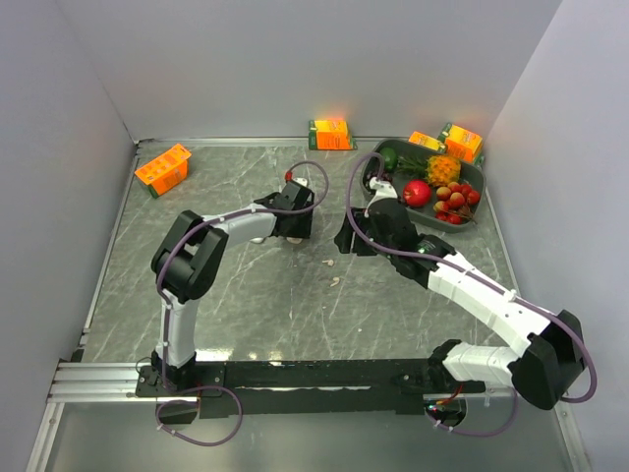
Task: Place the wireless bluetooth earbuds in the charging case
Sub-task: Move the charging case to the center of the board.
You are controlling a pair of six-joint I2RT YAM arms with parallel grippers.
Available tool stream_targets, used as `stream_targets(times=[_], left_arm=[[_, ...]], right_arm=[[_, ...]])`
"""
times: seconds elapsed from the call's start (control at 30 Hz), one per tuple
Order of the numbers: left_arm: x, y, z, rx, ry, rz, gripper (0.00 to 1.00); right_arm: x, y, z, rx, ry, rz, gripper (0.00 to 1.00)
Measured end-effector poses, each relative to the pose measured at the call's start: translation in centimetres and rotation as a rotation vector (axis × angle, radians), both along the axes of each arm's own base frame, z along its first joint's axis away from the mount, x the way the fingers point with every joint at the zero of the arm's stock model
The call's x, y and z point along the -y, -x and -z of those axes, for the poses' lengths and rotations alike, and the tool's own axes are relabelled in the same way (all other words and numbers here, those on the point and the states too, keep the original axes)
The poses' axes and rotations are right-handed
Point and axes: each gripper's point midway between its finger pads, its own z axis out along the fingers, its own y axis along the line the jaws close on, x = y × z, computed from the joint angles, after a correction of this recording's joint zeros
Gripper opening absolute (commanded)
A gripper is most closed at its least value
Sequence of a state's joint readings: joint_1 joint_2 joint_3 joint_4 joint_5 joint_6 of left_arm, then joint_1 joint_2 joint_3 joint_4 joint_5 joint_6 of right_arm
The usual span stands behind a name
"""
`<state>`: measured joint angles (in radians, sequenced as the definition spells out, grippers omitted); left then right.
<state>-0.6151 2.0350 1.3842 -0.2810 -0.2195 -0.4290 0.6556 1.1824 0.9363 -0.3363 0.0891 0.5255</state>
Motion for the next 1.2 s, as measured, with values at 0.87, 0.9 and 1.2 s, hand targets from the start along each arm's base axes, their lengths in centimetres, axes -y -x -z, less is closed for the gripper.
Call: stream_targets(times=[0.87,0.9,1.2], left_arm=[[0.4,15.6,-5.9,0.26,-0.007,0.743,0.34],[0.4,15.8,-6.0,0.288,-0.011,0.783,0.33],[0.6,15.4,-2.3,0.247,-0.09,0.965,0.5]], right_arm=[[3.0,2.6,0.7,0.026,0.003,0.041,0.66],[3.1,2.7,0.8,0.026,0.003,0.041,0.66],[3.4,3.1,0.1,0.043,-0.009,0.041,0.66]])
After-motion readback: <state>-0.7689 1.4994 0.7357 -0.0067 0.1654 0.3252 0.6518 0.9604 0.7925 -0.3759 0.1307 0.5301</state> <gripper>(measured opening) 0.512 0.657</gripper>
